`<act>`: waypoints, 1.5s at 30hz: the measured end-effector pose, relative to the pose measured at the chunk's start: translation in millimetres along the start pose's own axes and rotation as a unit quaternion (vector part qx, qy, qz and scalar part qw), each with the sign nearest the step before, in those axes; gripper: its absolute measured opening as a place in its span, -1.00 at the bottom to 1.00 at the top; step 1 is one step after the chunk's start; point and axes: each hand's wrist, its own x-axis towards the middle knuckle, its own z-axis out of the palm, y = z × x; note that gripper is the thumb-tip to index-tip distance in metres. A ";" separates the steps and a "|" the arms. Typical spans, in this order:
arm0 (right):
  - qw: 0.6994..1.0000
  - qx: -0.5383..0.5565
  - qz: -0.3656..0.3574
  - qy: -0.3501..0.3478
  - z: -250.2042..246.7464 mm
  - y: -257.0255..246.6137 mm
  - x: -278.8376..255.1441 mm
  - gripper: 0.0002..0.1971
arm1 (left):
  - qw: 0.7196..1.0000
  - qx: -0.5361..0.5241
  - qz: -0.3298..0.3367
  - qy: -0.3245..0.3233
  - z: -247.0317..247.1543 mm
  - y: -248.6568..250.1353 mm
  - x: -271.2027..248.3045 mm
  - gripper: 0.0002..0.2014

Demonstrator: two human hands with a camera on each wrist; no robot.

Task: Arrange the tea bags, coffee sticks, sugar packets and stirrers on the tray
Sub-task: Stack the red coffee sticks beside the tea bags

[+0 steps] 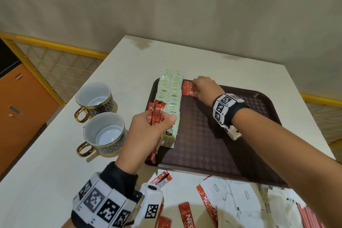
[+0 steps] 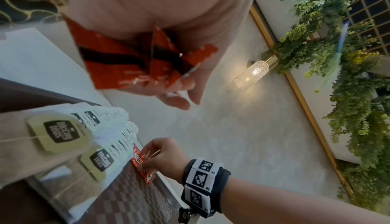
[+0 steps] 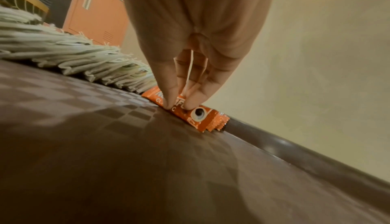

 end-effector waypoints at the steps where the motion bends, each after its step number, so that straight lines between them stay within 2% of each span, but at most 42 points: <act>1: 1.000 0.001 -0.004 -0.001 0.7 1.1 0.5 -0.78 | 1.000 0.003 0.003 -0.003 0.2 -0.9 -0.4 -0.93; 5: 1.000 0.010 -0.013 0.006 3.2 4.3 1.5 -0.76 | 1.000 -0.003 0.012 -0.001 0.7 -4.5 0.1 -0.91; 8: 0.999 0.025 -0.014 0.019 5.6 5.9 1.6 -0.75 | 1.000 -0.022 0.009 0.007 0.4 -7.2 2.6 -0.74; 14: 0.999 0.043 -0.002 0.029 3.5 6.6 -2.7 -0.67 | 0.996 -0.074 -0.053 -0.015 2.2 -8.9 5.7 -0.56; 16: 0.997 0.066 0.008 0.027 -5.4 5.6 -6.8 -0.63 | 0.987 -0.131 -0.089 -0.034 4.2 -8.3 8.8 -0.54; 19: 0.980 0.181 0.040 0.069 -31.3 -2.9 -24.3 -0.67 | 0.959 -0.224 -0.155 -0.073 6.2 0.4 13.3 -0.57; 21: 0.947 0.300 0.051 0.101 -52.4 -20.1 -47.9 -0.82 | 0.948 -0.248 -0.171 -0.099 6.5 4.5 14.0 -0.66; 23: 0.894 0.441 0.054 0.062 -68.8 -43.3 -79.8 -0.87 | 0.948 -0.253 -0.159 -0.113 8.1 6.9 13.0 -0.63; 25: 0.842 0.537 0.041 -0.026 -76.9 -67.0 -112.2 -0.75 | 0.947 -0.265 -0.135 -0.123 10.2 8.6 11.5 -0.63; 26: 0.840 0.538 0.029 -0.063 -77.6 -76.8 -125.8 -0.70 | 0.946 -0.269 -0.128 -0.129 10.4 9.5 10.6 -0.63; 28: 0.864 0.494 0.010 -0.098 -75.0 -90.1 -144.1 -0.66 | 0.942 -0.284 -0.115 -0.139 11.0 12.1 8.5 -0.61; 30: 0.878 0.473 0.004 -0.070 -70.2 -95.6 -154.1 -0.72 | 0.938 -0.301 -0.099 -0.141 12.1 12.0 7.2 -0.60; 32: 0.876 0.481 0.010 -0.031 -68.2 -96.8 -160.3 -0.79 | 0.941 -0.299 -0.090 -0.128 14.1 12.0 5.8 -0.62; 37: 0.852 0.523 0.033 -0.009 -73.4 -98.7 -172.7 -0.88 | 0.951 -0.274 -0.065 -0.123 18.6 11.9 -2.2 -0.78; 39: 0.844 0.534 0.043 0.010 -76.2 -98.6 -177.3 -0.89 | 0.962 -0.251 -0.036 -0.100 18.4 10.8 -2.3 -0.85; 42: 0.855 0.515 0.037 0.042 -76.3 -100.9 -185.9 -0.93 | 0.984 -0.174 0.023 -0.041 15.1 11.2 -0.1 -0.76; 45: 0.870 0.489 0.027 0.063 -74.3 -101.7 -193.4 -0.94 | 0.988 -0.148 0.049 -0.022 15.9 10.4 -1.6 -0.72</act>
